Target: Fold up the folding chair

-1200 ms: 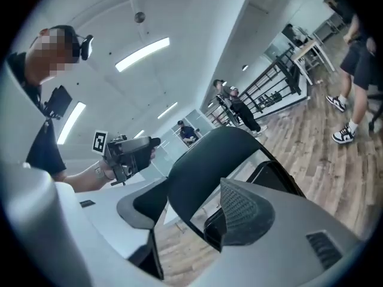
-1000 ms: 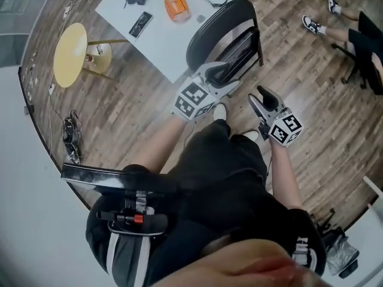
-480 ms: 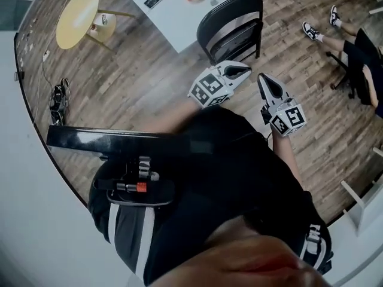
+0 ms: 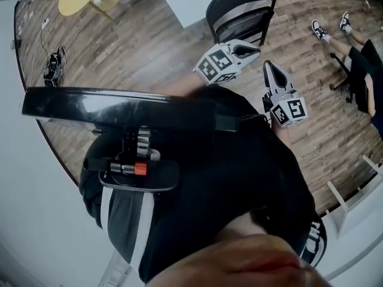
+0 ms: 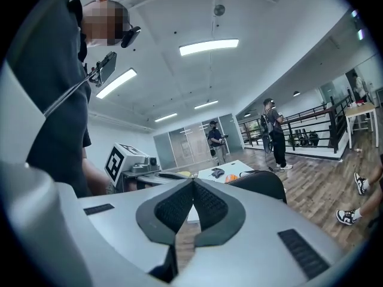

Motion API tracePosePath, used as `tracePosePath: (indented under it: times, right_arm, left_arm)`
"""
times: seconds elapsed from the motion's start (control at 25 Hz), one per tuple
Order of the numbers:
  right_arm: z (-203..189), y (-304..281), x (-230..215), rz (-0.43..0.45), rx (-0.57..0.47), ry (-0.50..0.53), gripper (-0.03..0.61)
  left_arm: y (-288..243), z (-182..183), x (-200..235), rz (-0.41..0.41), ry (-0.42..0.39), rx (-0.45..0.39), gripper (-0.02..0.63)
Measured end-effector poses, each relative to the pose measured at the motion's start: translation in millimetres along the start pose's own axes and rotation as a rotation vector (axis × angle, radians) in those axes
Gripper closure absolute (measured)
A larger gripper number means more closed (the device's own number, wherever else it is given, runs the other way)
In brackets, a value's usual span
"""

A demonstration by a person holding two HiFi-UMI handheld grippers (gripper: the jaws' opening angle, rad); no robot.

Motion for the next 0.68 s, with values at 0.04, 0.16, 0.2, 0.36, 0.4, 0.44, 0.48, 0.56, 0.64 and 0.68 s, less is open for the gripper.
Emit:
tracePosePath:
  times: [0.04,0.16,0.2,0.36,0.4,0.44,0.48,0.56,0.64,0.68]
  right_arm:
    - [-0.1,-1.3,-1.1,-0.001,-0.004,0.001,0.568]
    - [0.4,-3.6,-1.8,-0.004,-0.006,0.01,0.568]
    - [1.6,-3.8,-2.3,-0.007,-0.008,0.012,0.568]
    - [7.3,-4.7,-3.7,-0.007,-0.024,0.038,0.568]
    - [8.1,-4.4,-4.1,-0.007,-0.025,0.046,0.568]
    - [8.2,-3.3,-4.6,-0.009,-0.024,0.05,0.568]
    - [7.9,-1.6,-4.9,-0.013,-0.021,0.051,0.568]
    - [6.8,2.8,-5.4,-0.022,-0.016,0.042,0.568]
    - [5.9,8.5,-6.5,-0.033,-0.01,0.032,0.568]
    - [5.6,11.5,-7.1,-0.038,-0.007,0.028,0.568]
  left_arm:
    - [-0.5,0.5,0.6,-0.004,-0.007,0.003,0.607]
    - [-1.6,2.7,-2.3,-0.022,-0.036,0.006,0.607]
    - [-2.0,4.0,-3.2,-0.024,-0.038,0.005,0.607]
    - [-3.8,9.1,-2.8,-0.032,-0.033,-0.005,0.607]
    - [-4.8,10.3,-3.3,-0.036,-0.035,-0.006,0.607]
    - [-5.8,10.9,-4.5,-0.04,-0.036,-0.006,0.607]
    - [-6.6,11.1,-6.1,-0.043,-0.035,-0.006,0.607]
    - [-7.5,10.9,-10.0,-0.046,-0.025,-0.006,0.607]
    - [-9.1,10.2,-14.4,-0.051,-0.012,-0.004,0.607]
    - [-10.1,9.8,-16.8,-0.055,-0.006,-0.003,0.607]
Point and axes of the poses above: the fingertips, and each gripper's own axes: y backward along the fingers, x to its left, z out of its top, the point moved 4 cm from there along y, backward along the fingers, and after that the axes turned 2 degrees about -z, right-handed, at the moved point
